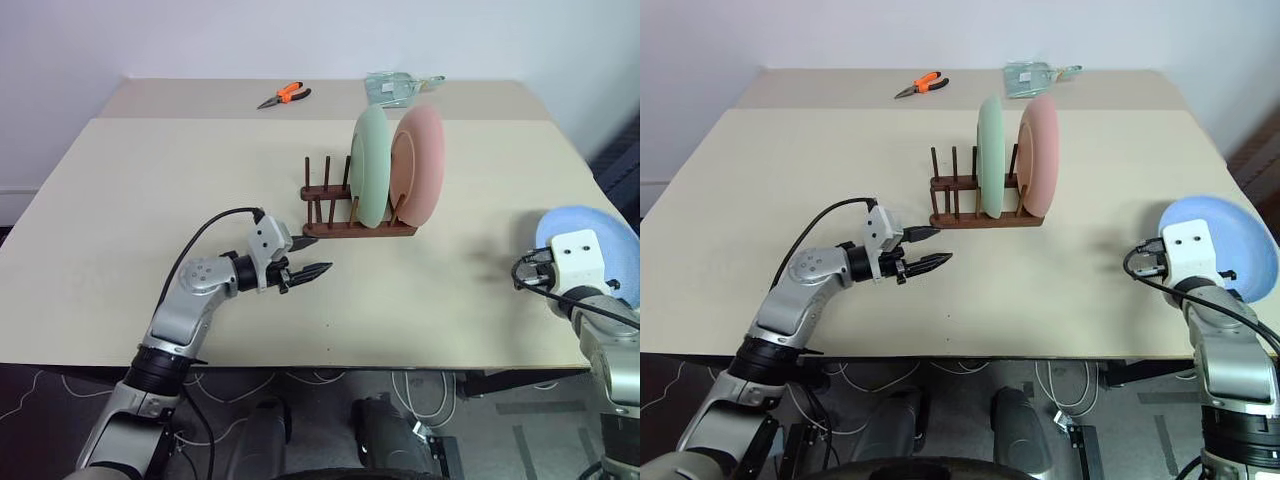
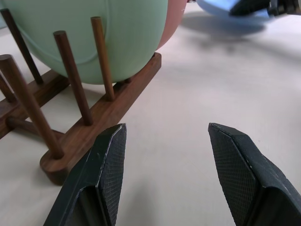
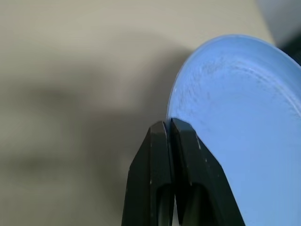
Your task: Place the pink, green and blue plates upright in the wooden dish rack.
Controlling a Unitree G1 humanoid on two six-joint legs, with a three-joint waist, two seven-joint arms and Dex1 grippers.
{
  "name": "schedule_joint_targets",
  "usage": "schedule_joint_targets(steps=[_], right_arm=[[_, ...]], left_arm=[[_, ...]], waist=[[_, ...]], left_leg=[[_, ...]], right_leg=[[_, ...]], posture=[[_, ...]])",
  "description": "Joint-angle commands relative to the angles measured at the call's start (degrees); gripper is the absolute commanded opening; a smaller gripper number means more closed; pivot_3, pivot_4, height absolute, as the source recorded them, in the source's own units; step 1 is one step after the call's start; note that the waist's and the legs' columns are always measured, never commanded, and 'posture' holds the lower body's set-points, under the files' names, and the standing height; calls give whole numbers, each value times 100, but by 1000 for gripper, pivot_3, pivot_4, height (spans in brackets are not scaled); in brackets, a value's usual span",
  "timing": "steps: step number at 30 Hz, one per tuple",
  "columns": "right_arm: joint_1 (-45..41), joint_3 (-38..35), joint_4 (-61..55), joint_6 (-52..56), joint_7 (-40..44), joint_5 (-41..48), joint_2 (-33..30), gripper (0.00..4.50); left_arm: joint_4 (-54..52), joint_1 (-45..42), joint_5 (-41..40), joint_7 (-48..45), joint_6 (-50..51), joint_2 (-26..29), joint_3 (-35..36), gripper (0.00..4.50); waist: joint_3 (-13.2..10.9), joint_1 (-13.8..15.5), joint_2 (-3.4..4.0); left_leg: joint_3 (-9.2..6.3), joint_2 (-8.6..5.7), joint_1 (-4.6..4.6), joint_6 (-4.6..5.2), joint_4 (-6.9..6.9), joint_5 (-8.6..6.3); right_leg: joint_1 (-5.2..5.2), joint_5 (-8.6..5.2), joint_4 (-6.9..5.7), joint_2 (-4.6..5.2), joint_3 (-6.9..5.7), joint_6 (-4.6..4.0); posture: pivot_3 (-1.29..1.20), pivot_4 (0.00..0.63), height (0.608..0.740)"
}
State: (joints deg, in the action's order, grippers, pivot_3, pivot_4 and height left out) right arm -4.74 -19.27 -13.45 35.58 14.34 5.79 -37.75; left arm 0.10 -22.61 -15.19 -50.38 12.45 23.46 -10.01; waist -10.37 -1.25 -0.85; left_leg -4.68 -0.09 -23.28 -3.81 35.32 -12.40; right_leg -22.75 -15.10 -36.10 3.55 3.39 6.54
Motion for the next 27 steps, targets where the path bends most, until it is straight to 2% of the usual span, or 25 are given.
schedule_joint_targets(steps=[1, 6, 9, 12, 16, 19, 23, 27], right_arm=[[-730, -161, -584, -558, 173, 138, -218, 39], [-1851, -200, -1037, -620, 481, 659, -246, 39], [-3359, -222, -1500, -34, 712, 2306, 139, 39], [-3985, -63, -1817, 432, 874, 3654, 572, 39], [-4396, 176, -1851, 807, 349, 5390, 1526, 39], [-4419, 418, -1588, 828, -106, 6133, 2299, 39], [-4245, 630, -1154, 743, -484, 6516, 2919, 39], [-4165, 636, -573, 676, -759, 6654, 3201, 39]], left_arm=[[-84, -34, 44, 66, -191, 1, 126, 2833], [108, -97, 139, 137, -342, 28, 187, 2833], [389, -147, 267, 273, -598, 79, 308, 2833], [695, -214, 400, 368, -862, 120, 388, 2833], [1010, -256, 465, 445, -1080, 225, 541, 2833], [1081, -224, 448, 436, -1170, 308, 642, 2833], [898, -98, 255, 358, -1040, 402, 824, 2833], [686, 86, 198, 362, -893, 526, 960, 2833]], waist=[[-1, -6, 2], [-3, 16, 4], [-12, 11, 7], [-11, 17, 8], [-9, 40, 3], [-10, 15, 4], [-10, 15, 4], [-10, 7, 5]], left_leg=[[-1, 1, 1, 0, -1, 0], [-4, 1, -1, 0, -2, 0], [-6, 0, -7, 0, -2, 0], [-14, 4, -4, 1, -6, 0], [-29, 3, -9, 5, -10, -2], [-23, 2, -9, 5, -6, -2], [-23, 2, -10, 5, -6, -2], [-23, 2, -9, 5, -8, -2]], right_leg=[[-1, 0, -2, -1, 0, 0], [-1, 7, -1, -1, -2, 15], [-2, 7, 2, 1, -5, 15], [-3, 9, -4, -2, -10, 14], [1, 9, -3, 3, -29, 13], [-1, 10, -5, 5, -24, 13], [-3, 10, -10, 4, -25, 13], [-5, 10, -12, 3, -25, 13]], posture=[[0, 150, 740], [0, 150, 740], [0, 150, 740], [0, 150, 740], [0, 150, 740], [0, 150, 740], [0, 150, 740], [0, 150, 740]])
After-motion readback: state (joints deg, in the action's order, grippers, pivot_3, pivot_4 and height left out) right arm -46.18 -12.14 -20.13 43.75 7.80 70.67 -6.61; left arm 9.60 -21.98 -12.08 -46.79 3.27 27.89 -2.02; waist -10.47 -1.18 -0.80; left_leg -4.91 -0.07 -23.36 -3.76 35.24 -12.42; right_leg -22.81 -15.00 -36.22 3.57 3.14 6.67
